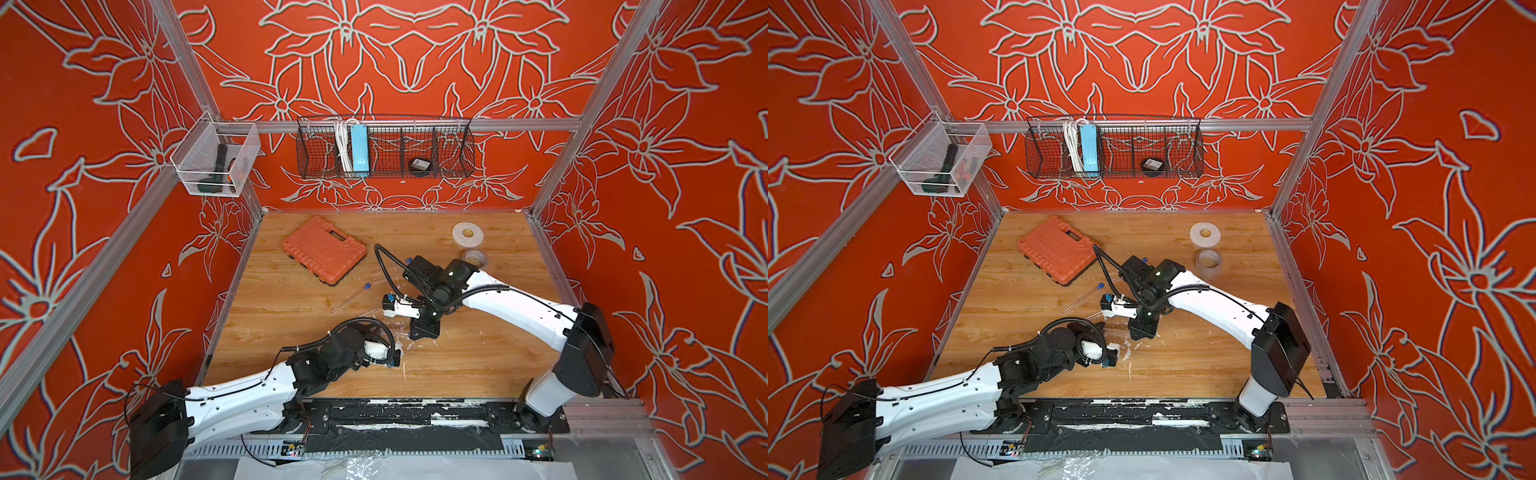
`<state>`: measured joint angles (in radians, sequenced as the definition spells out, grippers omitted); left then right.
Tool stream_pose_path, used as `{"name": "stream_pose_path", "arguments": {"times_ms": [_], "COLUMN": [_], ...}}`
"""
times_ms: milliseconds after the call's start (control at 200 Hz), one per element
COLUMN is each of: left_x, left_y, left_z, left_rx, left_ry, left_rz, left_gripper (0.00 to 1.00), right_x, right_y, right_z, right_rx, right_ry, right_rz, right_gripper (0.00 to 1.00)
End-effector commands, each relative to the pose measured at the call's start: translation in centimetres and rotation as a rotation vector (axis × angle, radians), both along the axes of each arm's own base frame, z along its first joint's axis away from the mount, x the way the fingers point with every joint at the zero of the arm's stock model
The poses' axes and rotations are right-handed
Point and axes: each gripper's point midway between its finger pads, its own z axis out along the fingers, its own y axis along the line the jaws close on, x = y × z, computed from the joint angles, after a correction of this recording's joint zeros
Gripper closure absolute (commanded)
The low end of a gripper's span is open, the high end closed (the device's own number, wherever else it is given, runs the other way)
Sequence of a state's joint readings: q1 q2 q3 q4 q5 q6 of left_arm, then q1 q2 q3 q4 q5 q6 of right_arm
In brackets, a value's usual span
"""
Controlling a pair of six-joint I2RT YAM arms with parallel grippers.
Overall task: Insert stoppers into test tubes
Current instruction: Insert the stopper into the test tube.
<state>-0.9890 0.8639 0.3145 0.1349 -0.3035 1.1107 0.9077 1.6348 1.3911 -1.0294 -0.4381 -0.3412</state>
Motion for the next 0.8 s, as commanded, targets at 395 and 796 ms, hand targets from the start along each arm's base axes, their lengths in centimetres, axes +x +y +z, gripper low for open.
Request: {"name": "stream_pose_path", "arguments": {"times_ms": [395,796], "left_x": [-5.9,-1.9], "left_y": [-6.7,-5.4], "left_z": [6.5,4.9], "left_rx": [-0.235,-0.193], "left_ry": [-0.091,0.002], "left_rz": [-0.466,-0.197], "left_gripper": [1.0,1.0], "right_x": [3.8,8.1], "right_y": [11.0,6.0], "right_z": [7.6,11.5], "right_rx": [0.584,0.589], "right_ry": [-0.199,-0.278], "right_rz": [0.087,-0.234], "right_gripper": [0.76,0.6]}}
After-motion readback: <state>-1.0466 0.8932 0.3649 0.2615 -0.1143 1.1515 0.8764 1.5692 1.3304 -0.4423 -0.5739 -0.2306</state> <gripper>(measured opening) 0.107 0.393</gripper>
